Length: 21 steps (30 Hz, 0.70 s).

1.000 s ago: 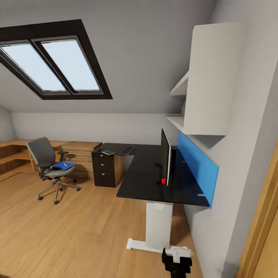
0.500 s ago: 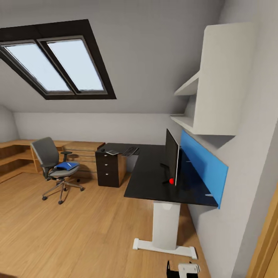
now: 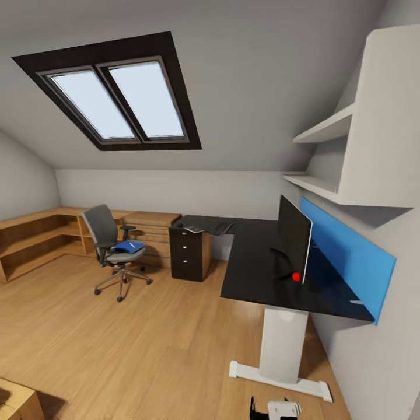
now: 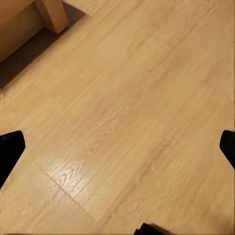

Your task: In the bedroom, organize the workspace by keeping the computer under the desk, ensuring the monitor is on the desk, placing the keyboard on the desk next to the monitor, placing the mouse on the desk next to the keyboard, moving the folder from the swivel chair onto the desk next to the mouse, stacking the notebook on top of the folder with the pen on top of the notebook, and positioning the swivel chair next to the desk.

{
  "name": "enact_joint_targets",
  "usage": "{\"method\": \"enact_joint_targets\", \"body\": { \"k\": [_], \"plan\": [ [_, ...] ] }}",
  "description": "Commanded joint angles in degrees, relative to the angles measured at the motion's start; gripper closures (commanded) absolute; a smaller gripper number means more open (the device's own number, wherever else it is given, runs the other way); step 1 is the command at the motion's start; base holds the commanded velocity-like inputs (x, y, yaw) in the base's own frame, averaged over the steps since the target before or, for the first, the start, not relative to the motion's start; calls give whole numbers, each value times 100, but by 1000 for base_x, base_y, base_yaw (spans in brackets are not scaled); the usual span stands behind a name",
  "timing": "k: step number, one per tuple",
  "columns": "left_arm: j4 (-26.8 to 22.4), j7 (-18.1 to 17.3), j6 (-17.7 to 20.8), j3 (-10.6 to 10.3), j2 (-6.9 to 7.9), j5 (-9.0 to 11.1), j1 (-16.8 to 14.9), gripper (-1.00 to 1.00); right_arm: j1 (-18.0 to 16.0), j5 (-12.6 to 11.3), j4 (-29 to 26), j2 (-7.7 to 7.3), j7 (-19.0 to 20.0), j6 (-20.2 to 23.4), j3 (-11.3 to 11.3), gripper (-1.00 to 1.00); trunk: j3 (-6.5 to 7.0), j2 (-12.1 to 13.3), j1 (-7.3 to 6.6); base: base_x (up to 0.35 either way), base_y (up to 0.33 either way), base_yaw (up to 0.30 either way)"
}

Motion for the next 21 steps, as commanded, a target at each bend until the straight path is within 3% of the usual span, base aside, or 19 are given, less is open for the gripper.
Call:
{"method": "enact_joint_targets", "body": {
  "k": [1, 3, 5, 7, 9, 10, 11, 12, 15, 17, 21],
  "plan": [
    [-26, 21, -1, -35, -1, 28, 4, -100, -8, -44, 9, 1, -32, -24, 42, -100, -11, -6, 1, 0, 275, 240],
    [-90, 20, -3, -21, 1, 22, 4, -100, -8, -44, 12, 2, -32, -24, 34, -100, -21, -6, 1, 0, 261, 231],
    [-514, 11, 53, -8, 33, 21, 3, -100, -7, -44, 10, 4, -32, -28, 32, -100, -33, -6, 1, 0, 245, 211],
    [-911, 17, 307, -3, 75, 19, 3, -100, -7, -44, 10, 4, -32, -48, 36, -100, -44, -6, 1, 0, 250, 165],
    [-1377, 38, 909, 3, 172, 17, 8, -100, -8, -44, 11, 6, -32, -67, 38, -100, -50, -6, 1, 0, 260, 88],
    [-1718, 53, 1487, 6, 267, 17, 9, -100, -8, -44, 10, 7, -32, -73, 38, -100, -52, -6, 1, 0, 265, 50],
    [-1893, 60, 1808, 9, 320, 17, 10, -100, -8, -44, 11, 7, -32, -74, 39, -100, -53, -6, 1, 0, 267, 40],
    [-3399, 52, 4111, 461, 670, 134, 12, -100, -7, -44, 10, 5, -32, -85, 40, -100, -53, -6, 1, 0, 311, 3],
    [-3414, 29, 4267, 548, 685, 170, 12, -100, -8, -44, 13, 5, -32, -85, 36, -100, -54, -6, 1, 0, 315, 15],
    [-3014, 12, 3765, 571, 610, 142, 12, -100, -8, -44, 15, 10, -32, -86, 40, -100, -56, -6, 1, 29, 192, 204],
    [-2901, 9, 3437, 557, 526, 126, 12, -100, -5, -44, 15, 35, -32, -86, 42, -100, -64, -6, 1, 31, 102, 235]
  ]
}}
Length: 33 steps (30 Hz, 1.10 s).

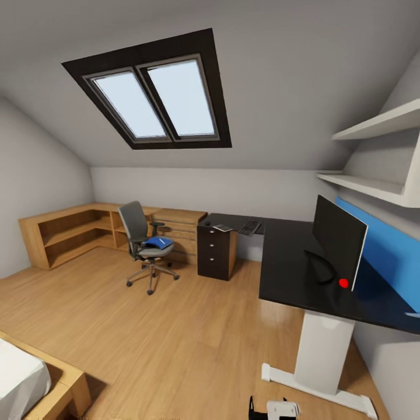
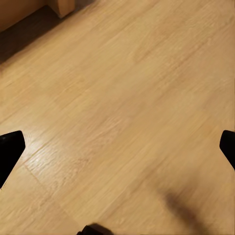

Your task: In the bedroom, organize the workspace by keeping the computer under the desk, ensuring the monitor is on the desk, placing the keyboard on the desk next to the monitor, placing the mouse on the desk next to the keyboard, moving the folder from the swivel chair onto the desk next to the mouse, stacking the notebook on top of the folder with the pen on top of the notebook, and positioning the swivel chair next to the desk.

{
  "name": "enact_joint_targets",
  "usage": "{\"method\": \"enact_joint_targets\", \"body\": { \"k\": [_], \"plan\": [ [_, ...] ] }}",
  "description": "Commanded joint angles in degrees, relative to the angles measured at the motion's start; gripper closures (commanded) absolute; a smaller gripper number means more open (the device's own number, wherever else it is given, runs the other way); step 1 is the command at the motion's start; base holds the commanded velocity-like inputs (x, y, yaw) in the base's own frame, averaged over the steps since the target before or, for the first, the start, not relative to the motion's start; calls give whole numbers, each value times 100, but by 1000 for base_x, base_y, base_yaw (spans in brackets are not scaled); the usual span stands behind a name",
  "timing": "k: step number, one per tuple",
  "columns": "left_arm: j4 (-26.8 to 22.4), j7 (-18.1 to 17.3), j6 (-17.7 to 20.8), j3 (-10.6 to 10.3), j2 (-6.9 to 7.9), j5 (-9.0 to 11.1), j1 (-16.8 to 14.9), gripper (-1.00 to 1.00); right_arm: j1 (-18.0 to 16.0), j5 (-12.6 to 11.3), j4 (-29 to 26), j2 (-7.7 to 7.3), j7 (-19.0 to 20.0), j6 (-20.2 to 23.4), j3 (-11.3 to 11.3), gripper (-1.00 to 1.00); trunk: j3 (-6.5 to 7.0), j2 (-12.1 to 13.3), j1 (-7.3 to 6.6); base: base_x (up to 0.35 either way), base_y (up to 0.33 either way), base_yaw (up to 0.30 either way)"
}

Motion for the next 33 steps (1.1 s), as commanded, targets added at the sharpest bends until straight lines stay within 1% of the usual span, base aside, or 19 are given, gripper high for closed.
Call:
{"method": "enact_joint_targets", "body": {
  "k": [1, 3, 6, 13, 18, 20, 21, 23, 24, 25, 27, 30, 33],
  "plan": [
    [4, 20, -54, -50, -1, 57, 0, -100, -7, -43, 4, 2, -31, -22, 49, -100, -9, -7, 2, 15, 46, 245],
    [35, 31, -125, -55, -73, 15, 0, -100, -8, -43, 4, 10, -31, -22, 49, -100, -15, -7, 2, 6, 19, 248],
    [52, 39, -147, -57, -106, -28, 0, -100, -9, -43, 4, 12, -31, -22, 49, -100, -27, -7, 2, 3, 9, 238],
    [62, 49, -160, -58, -131, -55, 0, -100, -8, -51, 4, 13, -32, -22, 43, -100, -70, -7, 2, 12, 9, 200],
    [63, 50, -162, -58, -136, -71, 0, -100, -9, -54, 4, 13, -36, -22, 18, -100, -107, -7, 2, 206, 150, 159],
    [63, 50, -162, -58, -144, -76, 0, -100, -9, -92, 1, 13, -34, -22, 16, -100, -123, -7, 2, 252, 184, 131],
    [63, 50, -166, -64, -204, -130, 0, -100, -9, -172, -1, 13, -33, -22, 15, -100, -132, -7, 2, 259, 190, 116],
    [63, 50, -170, -68, -297, -268, 0, -100, -9, -238, -3, 13, -32, -22, 15, -100, -148, -7, 2, 261, 191, 110],
    [65, 54, -174, -66, -355, -405, 0, -100, -9, -269, -3, 13, -31, -22, 15, -100, -157, -7, 2, 262, 192, 104],
    [66, 56, -175, -61, -380, -492, 0, -100, -9, -280, -4, 13, -31, -22, 15, -100, -165, -7, 2, 263, 192, 95],
    [70, 69, -185, -35, -447, -757, 0, -100, -9, -310, -5, 13, -31, -22, 14, -100, -182, -7, 2, 263, 193, 49],
    [83, 74, -271, -20, -469, -849, 0, -100, -9, -320, -5, 7, -31, -22, 13, -100, -209, -7, 2, 271, 186, 16],
    [192, 76, -405, -30, -475, -882, 0, -100, -8, -323, -4, 6, -31, -22, 14, -100, -235, -7, 2, 292, 150, 7]
  ]
}}
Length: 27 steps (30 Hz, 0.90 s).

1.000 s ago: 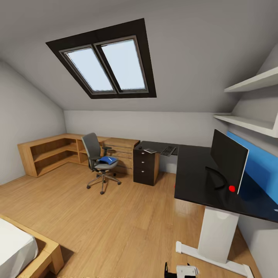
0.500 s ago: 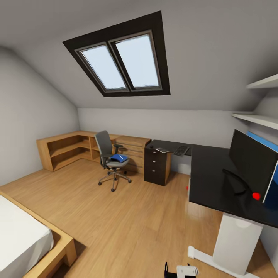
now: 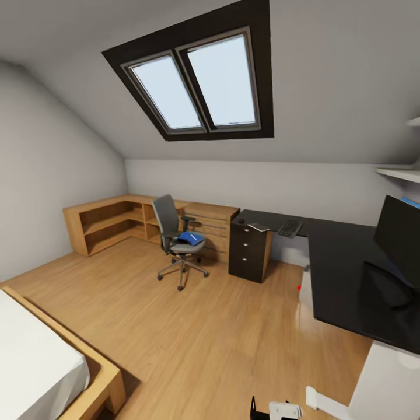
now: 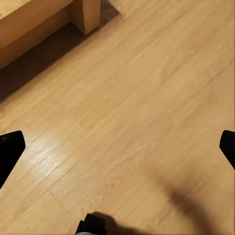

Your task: In the bedroom, organize the workspace by keeping the computer under the desk, ensuring the monitor is on the desk, placing the keyboard on the desk next to the monitor, placing the mouse on the desk next to the keyboard, moving the folder from the swivel chair onto the desk next to the mouse, stacking the notebook on top of the folder with the pen on top of the notebook, and positioning the swivel chair next to the desk.

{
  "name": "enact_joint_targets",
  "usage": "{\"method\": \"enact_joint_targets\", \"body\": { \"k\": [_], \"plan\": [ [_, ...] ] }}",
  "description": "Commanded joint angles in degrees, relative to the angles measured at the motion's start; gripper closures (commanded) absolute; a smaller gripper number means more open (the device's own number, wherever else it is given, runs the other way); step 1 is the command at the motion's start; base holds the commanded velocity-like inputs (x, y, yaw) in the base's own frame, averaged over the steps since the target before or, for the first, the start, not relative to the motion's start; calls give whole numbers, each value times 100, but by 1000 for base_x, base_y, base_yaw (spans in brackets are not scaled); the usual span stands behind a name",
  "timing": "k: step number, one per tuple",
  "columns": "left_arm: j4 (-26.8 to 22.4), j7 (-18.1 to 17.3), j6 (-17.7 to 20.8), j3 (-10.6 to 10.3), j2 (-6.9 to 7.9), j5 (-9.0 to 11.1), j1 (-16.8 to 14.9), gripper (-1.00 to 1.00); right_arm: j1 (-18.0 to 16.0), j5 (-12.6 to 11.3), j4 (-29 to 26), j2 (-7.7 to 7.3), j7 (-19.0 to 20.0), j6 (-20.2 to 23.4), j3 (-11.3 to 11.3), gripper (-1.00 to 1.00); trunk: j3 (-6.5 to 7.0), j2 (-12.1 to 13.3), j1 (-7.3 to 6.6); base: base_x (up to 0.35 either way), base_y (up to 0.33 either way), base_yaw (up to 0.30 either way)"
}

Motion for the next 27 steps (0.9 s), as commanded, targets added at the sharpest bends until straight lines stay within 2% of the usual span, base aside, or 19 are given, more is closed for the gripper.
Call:
{"method": "enact_joint_targets", "body": {
  "k": [1, 7, 17, 22, 23, 27],
  "plan": [
    [82, 24, -96, -55, 3, 43, 0, -100, -5, -35, 3, -1, -36, -18, 49, -100, -15, -5, 4, 306, 119, 3],
    [232, 25, -276, -60, 3, 22, 0, -100, -6, -32, 1, -2, -36, -20, 50, -100, -58, -5, 4, 313, 104, 1],
    [275, 25, -320, -59, 1, 17, 0, -100, -7, -31, -1, -2, -36, -44, 58, -100, -66, -5, 4, 319, 83, -3],
    [279, 25, -317, -59, 3, 17, 0, -100, -4, -36, 3, -4, 33, -60, 54, -100, -50, -5, 4, 320, 73, -199],
    [279, 25, -317, -59, 4, 21, 0, -100, -5, -34, 4, -8, 163, -61, 52, -100, -46, -5, 4, 320, 59, -245],
    [279, 25, -316, -59, 4, 25, 0, -100, -6, -34, 4, -10, 275, -62, 41, -100, -32, -5, 4, 324, 29, -259]
  ]
}}
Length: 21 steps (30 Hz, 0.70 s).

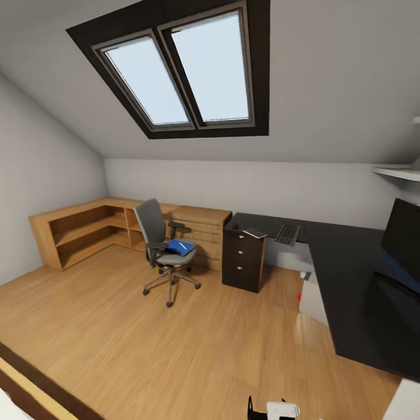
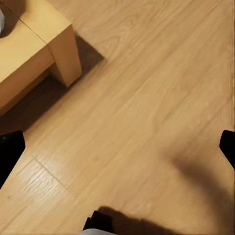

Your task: In the bedroom, organize the workspace by keeping the computer under the desk, ensuring the monitor is on the desk, placing the keyboard on the desk next to the monitor, placing the mouse on the desk next to the keyboard, moving the folder from the swivel chair onto the desk next to the mouse, stacking the notebook on top of the folder with the pen on top of the notebook, and positioning the swivel chair next to the desk.

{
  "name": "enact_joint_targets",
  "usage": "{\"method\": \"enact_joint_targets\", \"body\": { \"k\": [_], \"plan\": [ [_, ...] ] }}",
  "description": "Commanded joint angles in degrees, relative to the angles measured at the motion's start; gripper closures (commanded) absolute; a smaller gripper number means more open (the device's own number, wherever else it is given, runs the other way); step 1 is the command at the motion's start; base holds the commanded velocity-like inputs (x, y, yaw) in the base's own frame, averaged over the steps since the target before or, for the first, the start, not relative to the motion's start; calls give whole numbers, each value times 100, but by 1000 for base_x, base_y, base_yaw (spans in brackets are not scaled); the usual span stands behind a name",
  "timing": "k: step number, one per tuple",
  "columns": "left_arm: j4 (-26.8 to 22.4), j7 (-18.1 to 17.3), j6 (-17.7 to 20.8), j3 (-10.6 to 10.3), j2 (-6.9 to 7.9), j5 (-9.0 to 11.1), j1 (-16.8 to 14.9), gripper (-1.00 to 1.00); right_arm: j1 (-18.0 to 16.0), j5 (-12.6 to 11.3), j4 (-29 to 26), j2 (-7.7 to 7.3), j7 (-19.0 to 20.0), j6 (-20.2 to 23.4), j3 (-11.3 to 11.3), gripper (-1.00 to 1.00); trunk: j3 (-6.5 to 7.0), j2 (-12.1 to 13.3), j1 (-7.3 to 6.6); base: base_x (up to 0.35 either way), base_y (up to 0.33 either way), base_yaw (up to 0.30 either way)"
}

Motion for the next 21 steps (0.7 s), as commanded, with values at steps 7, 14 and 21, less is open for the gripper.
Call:
{"method": "enact_joint_targets", "body": {
  "k": [7, 14, 21],
  "plan": [
    [-10, 24, -23, -48, 8, 57, 2, -100, -7, -32, 5, -4, -17, -15, 43, -100, 9, -4, 4, 330, 2, -282],
    [-10, 24, -26, -48, 8, 57, 2, -100, -6, -32, 5, -3, -15, -15, 45, -100, 20, -4, 4, 331, 47, -285],
    [-10, 24, -27, -47, 8, 57, 2, -100, -8, -72, 1, 7, -14, -8, 43, -100, 3, -4, 4, 331, 97, -259]
  ]
}}
